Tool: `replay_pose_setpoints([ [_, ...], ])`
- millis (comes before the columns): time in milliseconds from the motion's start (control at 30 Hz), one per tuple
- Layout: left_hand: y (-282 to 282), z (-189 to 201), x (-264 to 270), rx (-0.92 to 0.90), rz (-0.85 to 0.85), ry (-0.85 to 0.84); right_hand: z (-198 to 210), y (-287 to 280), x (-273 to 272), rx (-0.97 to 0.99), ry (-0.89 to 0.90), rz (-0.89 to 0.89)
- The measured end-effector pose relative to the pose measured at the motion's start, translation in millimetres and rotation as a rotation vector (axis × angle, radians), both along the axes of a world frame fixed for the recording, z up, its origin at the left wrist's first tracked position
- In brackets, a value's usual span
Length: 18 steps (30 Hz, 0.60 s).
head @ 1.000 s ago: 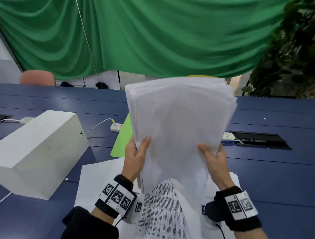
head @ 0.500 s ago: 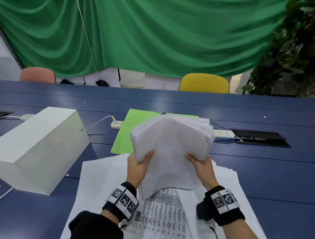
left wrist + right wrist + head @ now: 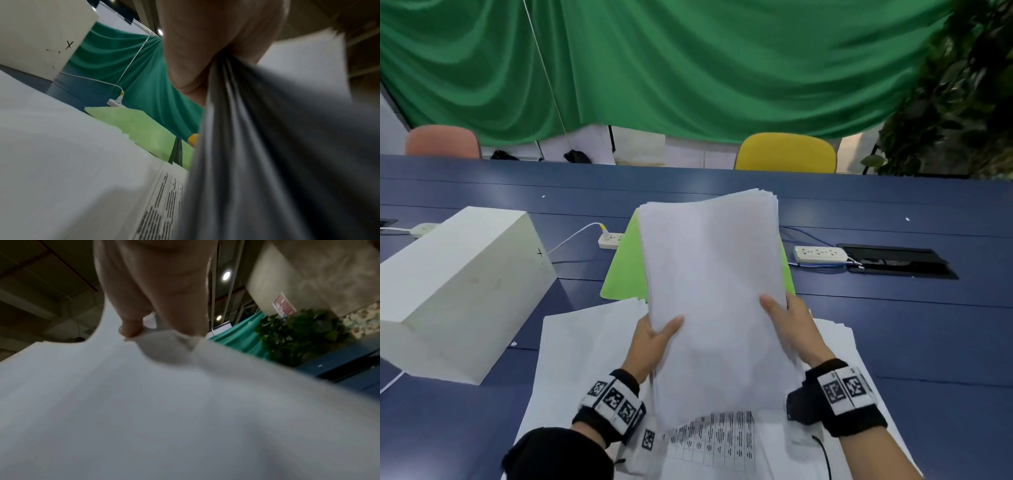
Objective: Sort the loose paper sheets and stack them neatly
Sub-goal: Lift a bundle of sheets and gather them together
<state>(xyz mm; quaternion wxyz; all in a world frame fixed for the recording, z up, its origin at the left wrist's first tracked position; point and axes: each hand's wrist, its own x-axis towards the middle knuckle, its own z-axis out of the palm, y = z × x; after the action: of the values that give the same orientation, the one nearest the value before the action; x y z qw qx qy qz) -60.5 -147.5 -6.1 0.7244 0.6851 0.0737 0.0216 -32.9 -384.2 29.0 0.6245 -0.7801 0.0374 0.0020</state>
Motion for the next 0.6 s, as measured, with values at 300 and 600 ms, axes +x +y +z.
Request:
replay_pose_setpoints([
  [300, 23, -81, -2, 0.471, -0.134, 0.457, -95, -94, -9, -0.863, 0.73, -0.236],
  [600, 33, -85, 8, 0.357, -0.156, 0.534, -97, -120, -22, -0.884, 0.663, -0.132],
])
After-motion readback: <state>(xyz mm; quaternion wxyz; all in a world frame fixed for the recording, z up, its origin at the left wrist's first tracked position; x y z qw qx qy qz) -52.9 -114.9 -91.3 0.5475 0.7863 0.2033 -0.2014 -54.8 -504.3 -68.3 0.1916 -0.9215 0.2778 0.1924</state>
